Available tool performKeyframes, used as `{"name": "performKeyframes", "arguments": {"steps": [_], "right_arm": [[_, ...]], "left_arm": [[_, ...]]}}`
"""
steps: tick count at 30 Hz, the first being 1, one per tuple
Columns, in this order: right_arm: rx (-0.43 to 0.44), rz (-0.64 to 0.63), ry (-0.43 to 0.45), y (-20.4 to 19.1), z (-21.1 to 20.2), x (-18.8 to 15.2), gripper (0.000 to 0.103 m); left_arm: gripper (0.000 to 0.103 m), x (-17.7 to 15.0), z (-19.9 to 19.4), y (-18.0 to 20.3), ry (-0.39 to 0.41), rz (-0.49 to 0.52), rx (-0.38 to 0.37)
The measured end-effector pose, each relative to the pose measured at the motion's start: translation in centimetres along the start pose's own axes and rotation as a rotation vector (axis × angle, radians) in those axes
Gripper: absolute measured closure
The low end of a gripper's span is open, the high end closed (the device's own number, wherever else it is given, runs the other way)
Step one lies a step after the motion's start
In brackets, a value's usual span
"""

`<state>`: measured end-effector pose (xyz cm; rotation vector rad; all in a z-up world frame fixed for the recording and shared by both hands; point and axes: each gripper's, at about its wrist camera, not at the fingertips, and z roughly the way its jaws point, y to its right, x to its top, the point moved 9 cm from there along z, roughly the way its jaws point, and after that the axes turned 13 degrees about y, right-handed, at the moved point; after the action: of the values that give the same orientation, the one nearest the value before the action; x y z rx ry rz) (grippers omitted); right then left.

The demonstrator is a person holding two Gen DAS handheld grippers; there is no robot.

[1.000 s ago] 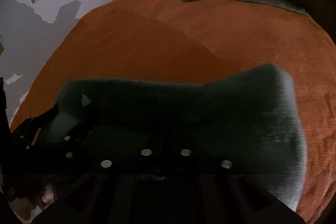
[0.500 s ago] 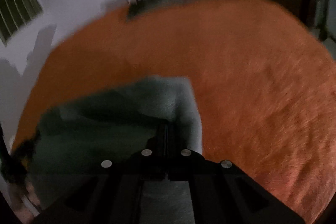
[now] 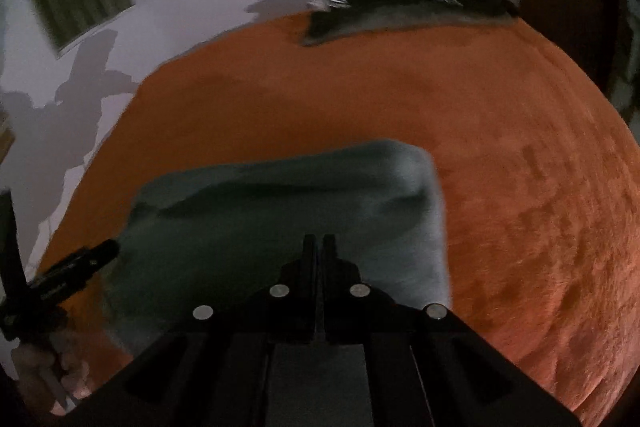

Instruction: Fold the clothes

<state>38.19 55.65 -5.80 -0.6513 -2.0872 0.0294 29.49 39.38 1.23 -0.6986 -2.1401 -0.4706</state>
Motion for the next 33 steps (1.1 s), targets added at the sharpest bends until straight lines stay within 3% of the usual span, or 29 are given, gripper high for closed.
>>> {"name": "performKeyframes", "arguments": {"steps": [2, 4, 6, 8, 9, 12, 14, 19, 20, 22, 24, 29, 30, 31, 33], "right_arm": [[0.038, -0.045, -0.017, -2.5, -0.3, -0.7, 0.102], [0.077, -0.054, -0.065, -4.2, 0.1, -2.2, 0.102], [0.079, -0.065, -0.102, -4.9, 0.5, -3.6, 0.102], [0.061, -0.068, -0.126, -4.4, 0.9, -4.4, 0.102], [0.056, -0.057, -0.137, -3.7, 0.9, -4.9, 0.103], [0.033, -0.064, -0.132, -1.3, 0.0, -5.4, 0.103], [-0.025, -0.047, -0.112, 1.0, -1.1, -5.2, 0.103], [-0.239, 0.047, -0.219, 10.3, -2.0, -8.6, 0.103], [-0.236, 0.074, -0.27, 11.6, -1.9, -9.9, 0.103], [-0.181, 0.153, -0.257, 12.6, -2.9, -10.1, 0.103], [-0.167, 0.089, -0.19, 11.9, -4.3, -8.5, 0.101], [-0.023, 0.042, -0.106, 7.2, -6.6, -5.0, 0.099], [0.006, 0.032, -0.094, 6.0, -7.0, -4.4, 0.095], [0.039, 0.017, -0.107, 4.5, -6.9, -4.5, 0.089], [0.098, -0.011, -0.143, 2.0, -7.1, -5.7, 0.086]], "left_arm": [[0.001, -0.6, -0.3, 2.5, 0.0, 0.086, -0.031], [0.001, -1.2, 0.5, 3.3, -0.014, 0.145, -0.005], [0.001, -2.7, 1.7, 2.1, -0.064, 0.153, 0.052], [0.001, -4.0, 2.3, 0.0, -0.104, 0.097, 0.047], [0.001, -4.5, 2.2, -1.1, -0.112, 0.058, 0.026], [0.001, -4.5, 0.6, -3.0, -0.08, 0.095, 0.082], [0.001, -5.6, -0.1, -4.5, -0.092, 0.073, 0.077], [0.001, -8.2, -1.5, -8.4, -0.139, -0.064, 0.042], [0.001, -8.2, -2.0, -9.0, -0.142, -0.088, 0.043], [0.001, -8.3, -2.8, -10.1, -0.15, -0.137, 0.045], [0.001, -7.9, -3.7, -11.2, -0.146, -0.145, 0.056], [0.001, -6.8, -5.1, -13.1, -0.143, -0.243, 0.064], [0.001, -6.8, -5.1, -13.1, -0.149, -0.261, 0.057], [0.001, -6.9, -5.1, -12.9, -0.156, -0.276, 0.048], [0.001, -7.0, -5.2, -12.7, -0.169, -0.307, 0.032]]}}
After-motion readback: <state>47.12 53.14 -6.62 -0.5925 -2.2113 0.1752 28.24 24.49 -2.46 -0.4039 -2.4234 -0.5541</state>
